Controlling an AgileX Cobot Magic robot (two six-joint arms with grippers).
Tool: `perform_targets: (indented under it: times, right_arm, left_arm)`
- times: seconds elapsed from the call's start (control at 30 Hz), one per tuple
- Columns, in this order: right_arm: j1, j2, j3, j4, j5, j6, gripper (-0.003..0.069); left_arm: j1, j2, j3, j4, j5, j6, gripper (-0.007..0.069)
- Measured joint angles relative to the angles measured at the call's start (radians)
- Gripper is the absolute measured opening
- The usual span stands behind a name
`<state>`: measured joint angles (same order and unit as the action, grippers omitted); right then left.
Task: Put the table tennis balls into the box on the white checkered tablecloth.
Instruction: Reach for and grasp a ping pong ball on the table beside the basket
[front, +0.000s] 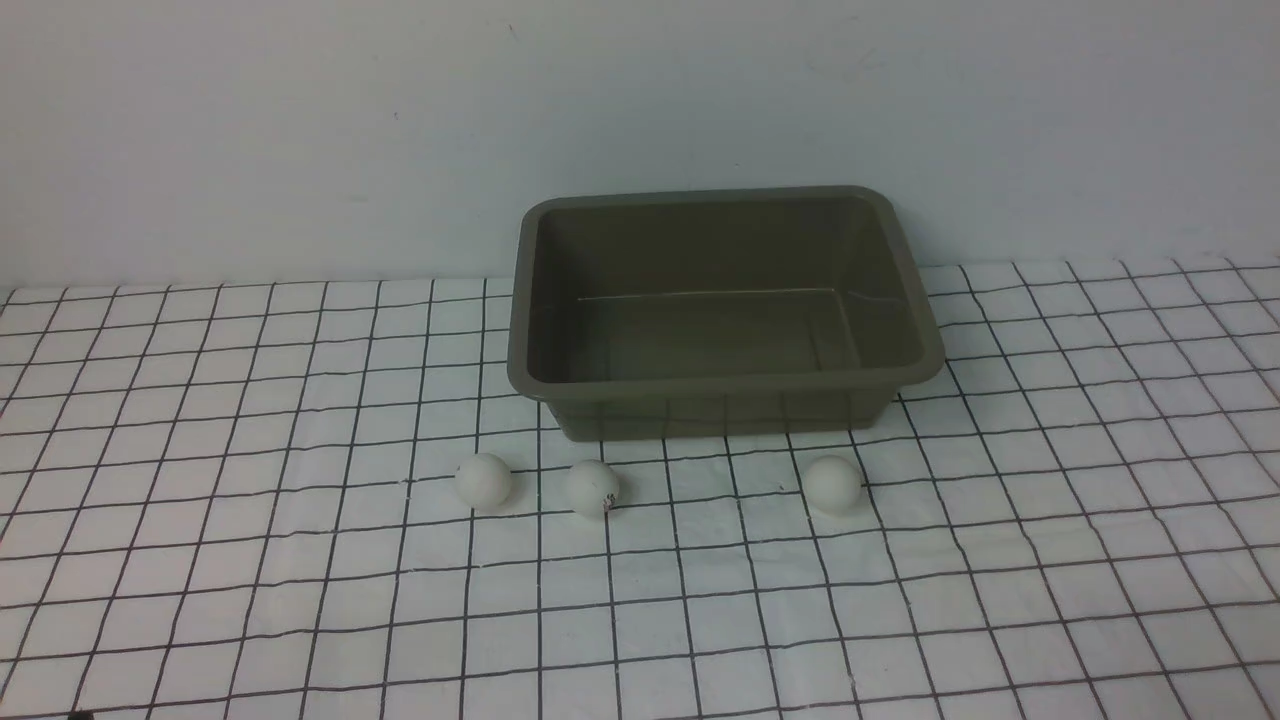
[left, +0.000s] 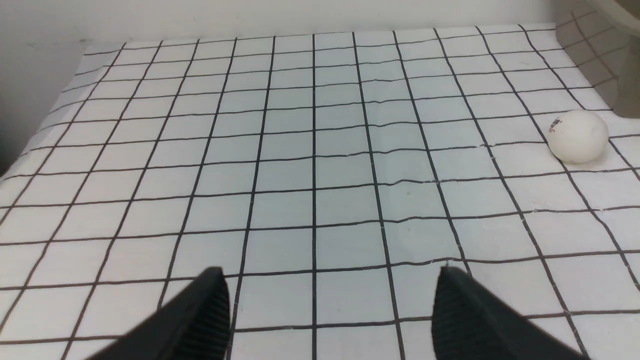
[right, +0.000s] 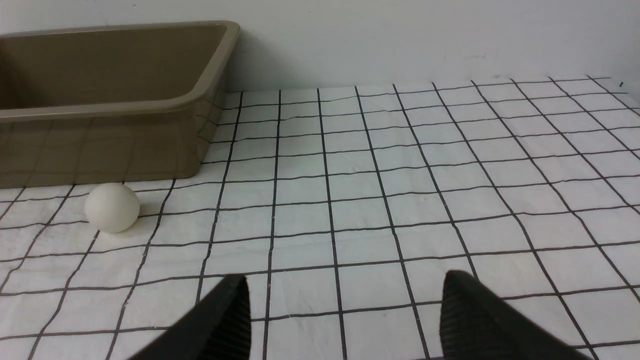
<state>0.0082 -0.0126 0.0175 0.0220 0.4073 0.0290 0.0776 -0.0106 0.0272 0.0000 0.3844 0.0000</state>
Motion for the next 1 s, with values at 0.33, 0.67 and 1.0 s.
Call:
perform_targets:
  times: [0.33,0.67,1.0]
  right_arm:
    - [0.000,0.000,0.000,0.000,0.000,0.000,0.0462]
    - [0.000,0.000,0.000,0.000,0.000,0.000,0.0462]
    - [0.000,0.000,0.000,-0.038,-0.001,-0.008,0.0462]
  left_arm:
    - [0.000,0.000,0.000,0.000,0.000,0.000,0.0490]
    - [0.000,0.000,0.000,0.000,0.000,0.000,0.0490]
    - [0.000,0.000,0.000,0.000,0.000,0.000,0.0490]
